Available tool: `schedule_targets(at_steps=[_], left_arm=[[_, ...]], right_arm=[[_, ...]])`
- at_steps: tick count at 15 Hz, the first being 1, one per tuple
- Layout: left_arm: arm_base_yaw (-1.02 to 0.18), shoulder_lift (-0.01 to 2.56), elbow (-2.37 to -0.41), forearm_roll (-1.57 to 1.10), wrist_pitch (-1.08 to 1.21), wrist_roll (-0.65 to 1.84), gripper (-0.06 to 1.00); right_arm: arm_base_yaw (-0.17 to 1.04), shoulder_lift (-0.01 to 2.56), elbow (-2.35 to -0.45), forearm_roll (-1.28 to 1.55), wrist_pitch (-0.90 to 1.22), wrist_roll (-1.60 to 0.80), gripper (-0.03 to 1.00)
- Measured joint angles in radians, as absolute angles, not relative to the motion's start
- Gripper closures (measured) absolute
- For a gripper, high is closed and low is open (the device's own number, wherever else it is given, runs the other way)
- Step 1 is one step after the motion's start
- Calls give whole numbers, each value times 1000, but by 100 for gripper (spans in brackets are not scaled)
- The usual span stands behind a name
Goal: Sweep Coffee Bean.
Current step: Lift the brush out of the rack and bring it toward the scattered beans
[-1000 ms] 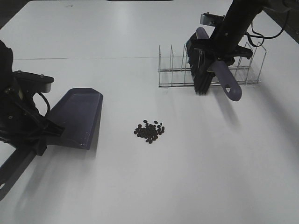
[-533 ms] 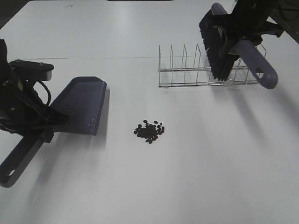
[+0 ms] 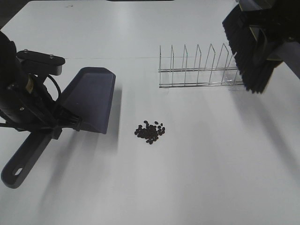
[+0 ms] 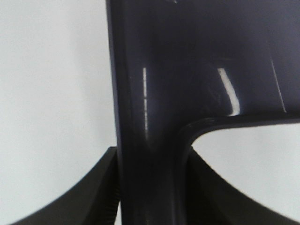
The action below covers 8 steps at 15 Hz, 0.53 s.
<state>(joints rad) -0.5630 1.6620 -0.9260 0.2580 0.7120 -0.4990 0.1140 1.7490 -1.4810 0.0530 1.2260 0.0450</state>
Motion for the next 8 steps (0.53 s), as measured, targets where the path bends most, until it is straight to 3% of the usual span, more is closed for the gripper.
schedule_targets(at_steps=[4,8], left_arm=[[-616,1660,-824,376,668,-654,60],[-623,1726,-807,393,593,-662,60]], right_arm=[[114,1611,-1259,41,1234,71,67],[114,1604,-1207,20,1216,99,67]])
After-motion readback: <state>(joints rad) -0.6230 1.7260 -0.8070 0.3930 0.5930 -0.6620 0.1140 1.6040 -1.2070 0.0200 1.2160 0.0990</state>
